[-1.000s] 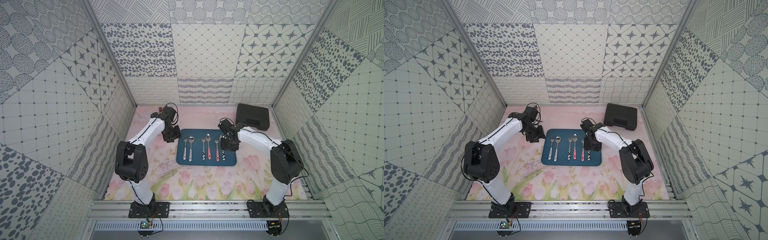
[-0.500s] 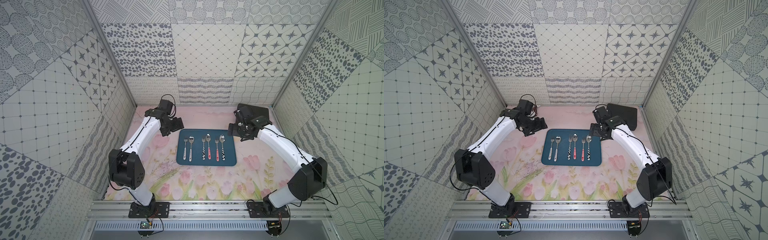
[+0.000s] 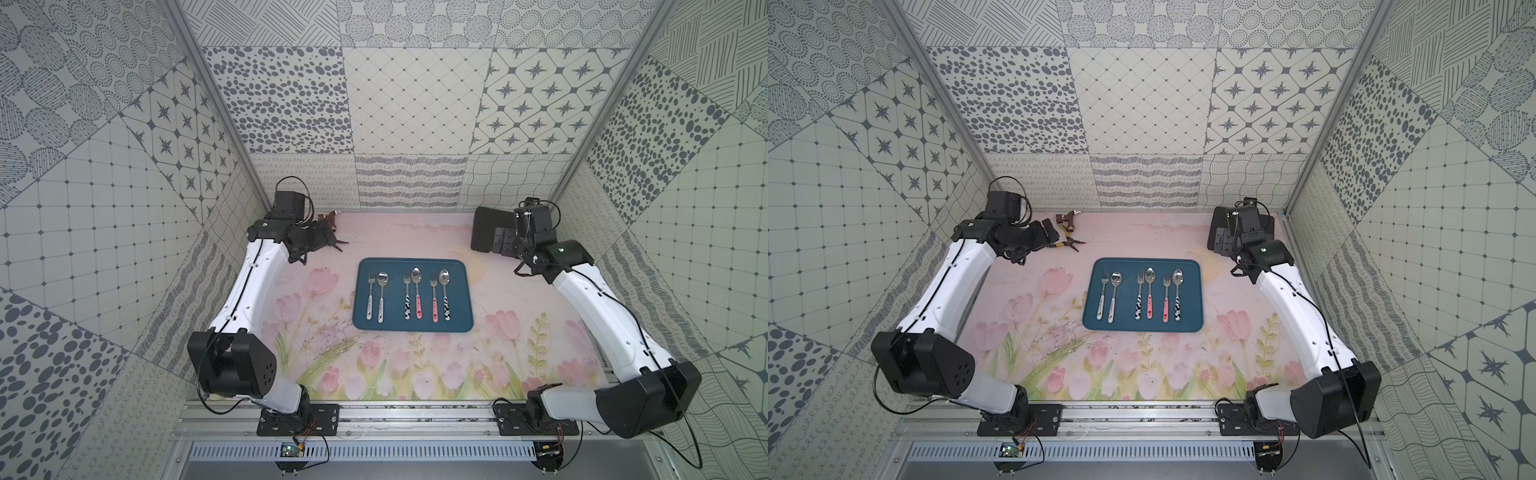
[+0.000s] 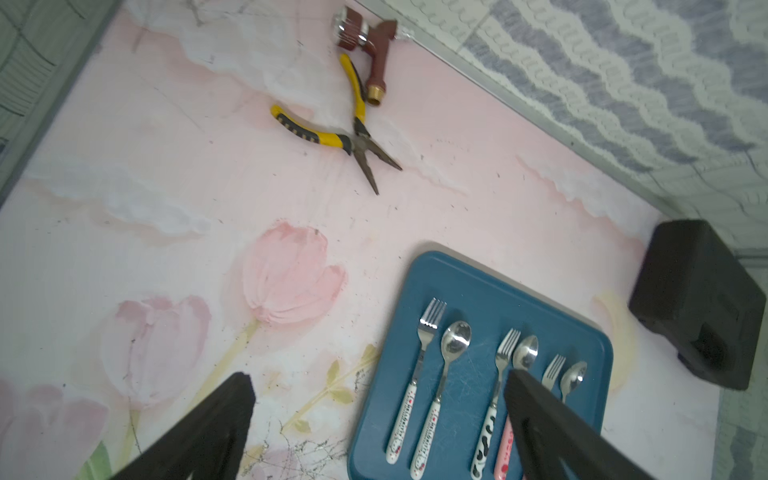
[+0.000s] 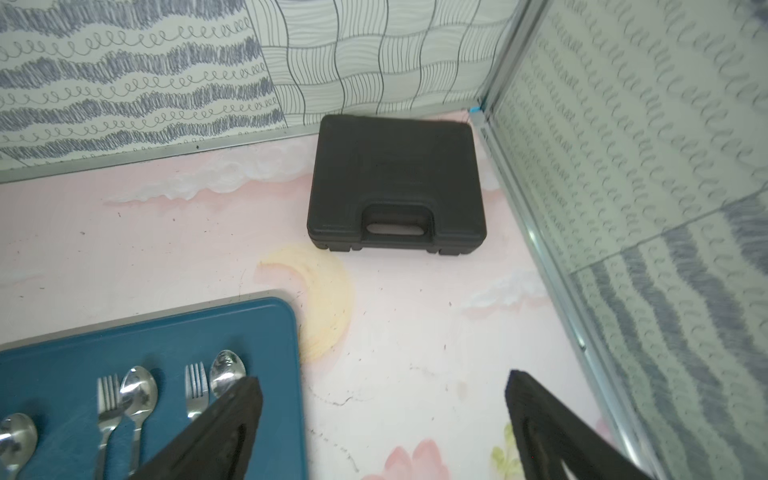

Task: Set the spoon and fork side by side
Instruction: Reset both arms

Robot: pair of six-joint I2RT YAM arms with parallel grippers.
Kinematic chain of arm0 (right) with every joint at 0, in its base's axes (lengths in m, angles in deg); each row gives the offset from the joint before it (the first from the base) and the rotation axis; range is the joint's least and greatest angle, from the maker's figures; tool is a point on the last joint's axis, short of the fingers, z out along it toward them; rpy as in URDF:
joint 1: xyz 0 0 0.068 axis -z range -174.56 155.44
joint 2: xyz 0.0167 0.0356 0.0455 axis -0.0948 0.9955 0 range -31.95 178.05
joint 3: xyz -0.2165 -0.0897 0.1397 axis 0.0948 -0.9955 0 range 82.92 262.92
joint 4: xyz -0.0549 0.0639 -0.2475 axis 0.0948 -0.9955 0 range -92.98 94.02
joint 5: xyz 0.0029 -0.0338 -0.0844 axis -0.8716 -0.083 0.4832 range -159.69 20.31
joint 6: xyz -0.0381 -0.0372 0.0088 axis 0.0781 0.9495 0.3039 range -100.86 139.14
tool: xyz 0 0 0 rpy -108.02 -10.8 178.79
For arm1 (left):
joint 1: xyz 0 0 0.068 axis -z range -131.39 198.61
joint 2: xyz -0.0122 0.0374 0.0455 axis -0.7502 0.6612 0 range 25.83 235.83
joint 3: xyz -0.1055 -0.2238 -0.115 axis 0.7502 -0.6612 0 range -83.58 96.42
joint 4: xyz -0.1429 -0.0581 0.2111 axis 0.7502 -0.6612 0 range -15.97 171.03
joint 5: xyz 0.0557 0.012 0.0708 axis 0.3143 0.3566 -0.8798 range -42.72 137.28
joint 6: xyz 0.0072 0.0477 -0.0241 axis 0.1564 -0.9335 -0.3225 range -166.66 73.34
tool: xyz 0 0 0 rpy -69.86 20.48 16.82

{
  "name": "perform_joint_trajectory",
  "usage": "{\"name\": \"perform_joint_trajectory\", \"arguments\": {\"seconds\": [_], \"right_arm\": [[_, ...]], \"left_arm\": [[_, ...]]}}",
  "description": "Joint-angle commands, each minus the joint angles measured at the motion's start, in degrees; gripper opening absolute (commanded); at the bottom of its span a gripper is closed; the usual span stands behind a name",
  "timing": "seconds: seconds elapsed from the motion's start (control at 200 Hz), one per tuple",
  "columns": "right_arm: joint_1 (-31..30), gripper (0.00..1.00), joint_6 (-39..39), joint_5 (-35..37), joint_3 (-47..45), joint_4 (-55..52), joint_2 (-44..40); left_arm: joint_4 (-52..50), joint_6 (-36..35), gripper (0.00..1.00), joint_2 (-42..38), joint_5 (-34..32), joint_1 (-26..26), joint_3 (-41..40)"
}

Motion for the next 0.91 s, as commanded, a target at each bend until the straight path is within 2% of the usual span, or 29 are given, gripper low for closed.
{"name": "perform_joint_trajectory", "arguments": {"seconds": [0.0, 0.055, 0.12, 0.185, 0.345, 0.415, 0.455, 0.56, 0.655, 0.695, 0.725, 0.755, 0.8, 0.851, 0.901], "right_arm": [[1.20, 0.97, 13.83, 4.36, -8.28, 16.84, -2.37], [3.11, 0.97, 12.74, 3.41, -12.47, 21.26, -3.86], [6.44, 0.97, 10.57, -2.97, -18.45, 26.66, -6.43], [9.02, 0.97, 9.93, -7.88, -25.04, 33.53, -7.80], [12.12, 0.97, 10.55, -15.33, -34.58, 43.29, -6.42], [12.57, 0.97, 10.78, -15.84, -36.87, 45.31, -5.95], [12.90, 0.97, 10.66, -16.35, -38.14, 46.56, -5.80], [13.62, 0.97, 9.73, -16.07, -41.66, 50.59, -5.47], [14.20, 0.97, 9.04, -17.15, -45.17, 55.92, -5.09], [14.47, 0.97, 7.79, -17.46, -46.85, 60.03, -4.28], [14.68, 0.97, 5.51, -17.03, -47.55, 62.22, -3.28], [14.76, 0.97, 4.98, -17.28, -48.27, 64.67, -2.31], [14.71, 0.97, 7.29, -20.34, -50.91, 72.62, 0.50], [14.74, 0.97, 7.75, -20.13, -52.37, 79.16, 3.96], [15.25, 0.97, 6.37, -19.74, -52.96, 83.46, 6.15]], "left_arm": [[16.43, -4.02, 0.99, -3.16, 13.44, -10.10, -11.68], [20.76, -6.59, 0.99, -4.16, 11.89, -10.08, -17.33], [28.22, -10.94, 0.99, -6.17, 11.19, -9.64, -25.97], [37.38, -11.76, 0.99, -7.93, 10.10, -9.59, -34.63], [74.08, -15.15, 0.99, -10.39, 7.66, -7.97, -57.16], [72.14, -16.16, 0.99, -9.83, 8.87, -7.02, -57.00], [72.18, -17.82, 0.99, -9.82, 7.20, -5.90, -57.96], [85.02, -14.93, 0.99, -8.36, 2.86, -5.56, -65.12], [87.07, -12.46, 0.99, -7.41, 2.57, -5.57, -65.67], [92.22, -11.43, 0.99, -5.13, 2.13, -5.27, -66.91], [95.78, -12.32, 0.99, -3.75, 3.44, -5.26, -67.47], [92.97, -13.05, 0.99, -4.52, 4.66, -4.93, -66.66], [91.82, -15.04, 0.99, -4.42, 1.65, -2.58, -65.95], [92.43, -17.86, 0.99, -3.35, 5.94, -1.68, -65.63], [93.45, -20.03, 0.99, -1.84, 6.59, -0.25, -65.17]]}}
